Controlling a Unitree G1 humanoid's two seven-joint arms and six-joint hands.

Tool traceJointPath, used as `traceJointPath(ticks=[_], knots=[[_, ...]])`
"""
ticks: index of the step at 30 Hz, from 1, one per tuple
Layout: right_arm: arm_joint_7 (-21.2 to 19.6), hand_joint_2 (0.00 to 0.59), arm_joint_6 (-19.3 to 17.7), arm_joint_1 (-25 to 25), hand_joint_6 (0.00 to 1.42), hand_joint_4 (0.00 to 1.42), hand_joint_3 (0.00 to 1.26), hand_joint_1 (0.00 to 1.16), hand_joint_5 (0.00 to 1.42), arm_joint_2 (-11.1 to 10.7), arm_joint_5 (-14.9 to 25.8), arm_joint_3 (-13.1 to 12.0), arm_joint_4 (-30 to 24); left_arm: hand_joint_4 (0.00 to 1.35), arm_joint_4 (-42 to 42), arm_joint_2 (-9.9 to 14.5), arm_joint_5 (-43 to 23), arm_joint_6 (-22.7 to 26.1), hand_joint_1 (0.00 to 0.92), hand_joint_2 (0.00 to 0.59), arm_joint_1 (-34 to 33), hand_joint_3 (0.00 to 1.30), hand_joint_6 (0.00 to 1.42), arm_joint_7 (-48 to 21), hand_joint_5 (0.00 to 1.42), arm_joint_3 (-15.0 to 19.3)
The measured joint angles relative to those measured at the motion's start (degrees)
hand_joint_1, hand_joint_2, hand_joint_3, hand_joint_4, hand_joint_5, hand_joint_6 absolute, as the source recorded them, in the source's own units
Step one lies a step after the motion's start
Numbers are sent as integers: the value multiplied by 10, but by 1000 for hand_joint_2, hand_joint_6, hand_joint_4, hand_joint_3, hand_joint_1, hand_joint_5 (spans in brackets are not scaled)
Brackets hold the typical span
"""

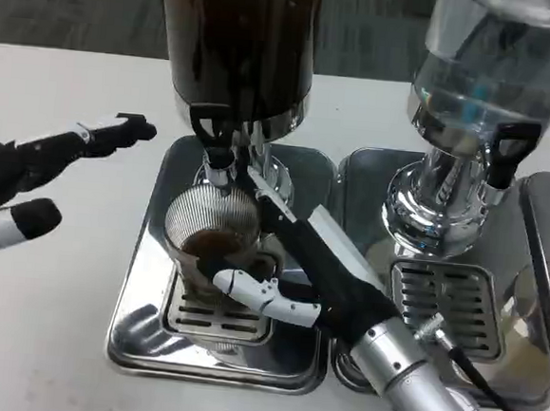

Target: Grasp the cup under the faucet to collect the drink, then remove the cup.

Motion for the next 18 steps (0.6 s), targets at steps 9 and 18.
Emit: traceJointPath(ticks=[9,18], knots=[[0,193,7,-24,113,0,0,513,0,0,-15,13,17,42,3,-2,16,-6,0,58,28,170,74,16,74,0],[-12,185,25,-33,127,0,0,533,1,1,-35,16,17,42,16,-6,20,-8,0,56,37,172,74,23,74,-4]])
